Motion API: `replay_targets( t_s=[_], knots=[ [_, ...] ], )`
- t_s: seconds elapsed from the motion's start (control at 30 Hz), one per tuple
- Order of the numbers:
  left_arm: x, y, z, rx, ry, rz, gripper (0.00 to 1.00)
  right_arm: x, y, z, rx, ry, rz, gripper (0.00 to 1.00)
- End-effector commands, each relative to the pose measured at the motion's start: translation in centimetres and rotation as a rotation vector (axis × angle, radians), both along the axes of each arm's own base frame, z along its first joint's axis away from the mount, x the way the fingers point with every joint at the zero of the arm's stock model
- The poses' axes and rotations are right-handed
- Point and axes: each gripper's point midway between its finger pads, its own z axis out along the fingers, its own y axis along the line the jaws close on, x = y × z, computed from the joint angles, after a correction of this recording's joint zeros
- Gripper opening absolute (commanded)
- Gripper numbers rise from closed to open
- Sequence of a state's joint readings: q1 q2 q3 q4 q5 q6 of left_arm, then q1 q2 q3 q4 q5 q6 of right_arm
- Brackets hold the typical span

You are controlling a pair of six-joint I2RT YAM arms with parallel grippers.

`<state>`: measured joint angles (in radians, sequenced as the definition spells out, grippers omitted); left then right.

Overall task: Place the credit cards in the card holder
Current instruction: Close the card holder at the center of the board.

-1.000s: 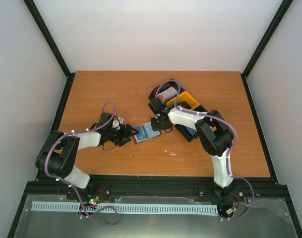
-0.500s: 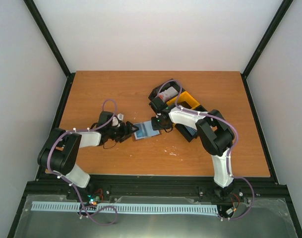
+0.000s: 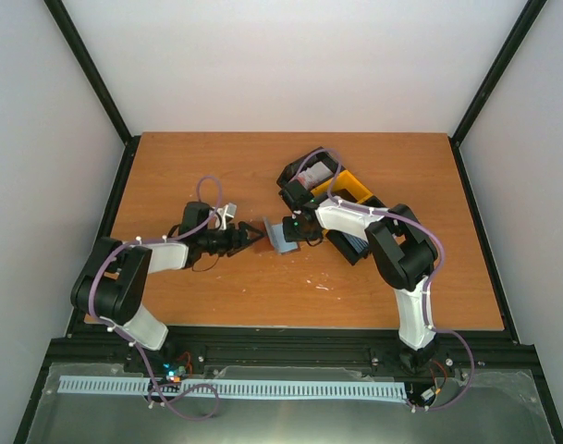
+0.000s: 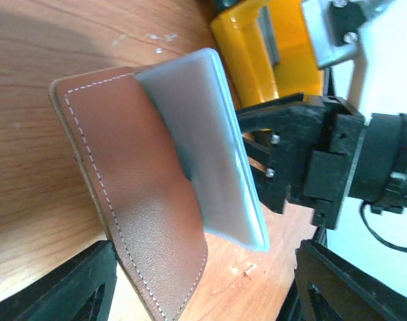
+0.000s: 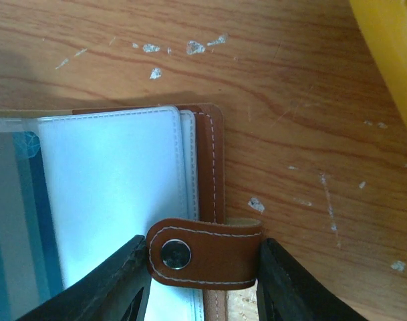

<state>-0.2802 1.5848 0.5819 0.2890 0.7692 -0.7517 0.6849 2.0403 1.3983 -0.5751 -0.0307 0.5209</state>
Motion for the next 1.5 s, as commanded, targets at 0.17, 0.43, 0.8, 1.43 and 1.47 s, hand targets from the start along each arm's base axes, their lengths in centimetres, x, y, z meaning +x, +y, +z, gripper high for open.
replay_targets(
  t_s=[0.17,0.43,0.8,1.43,1.47],
  knots=[
    [1.0,-2.1,4.1,-0.099,-0.160,-0.139,0.74,-2.8,-0.3,-3.4,-0.006,0.123,-0.015,0.41],
    [1.2,-2.6,4.4,-0.105,-0.166,-0.181,0.73,-1.0,-0.8,-1.8,-0.047,0.035,-0.042,0.41],
    [2.0,-3.0,3.8,-0.098,-0.142,-0.211,0.70,-1.0,-0.8,-1.3,0.024,0.000,-0.107,0.40],
    [2.6,-4.2,4.2,-0.079,-0.159,-0.262,0.65,-0.3,-3.1,0.4,0.126,-0.047,-0.207,0.34],
    [2.6,-4.4,4.2,-0.077,-0.155,-0.264,0.65,-0.3,-3.1,0.5,0.129,-0.048,-0.209,0.33]
  ],
)
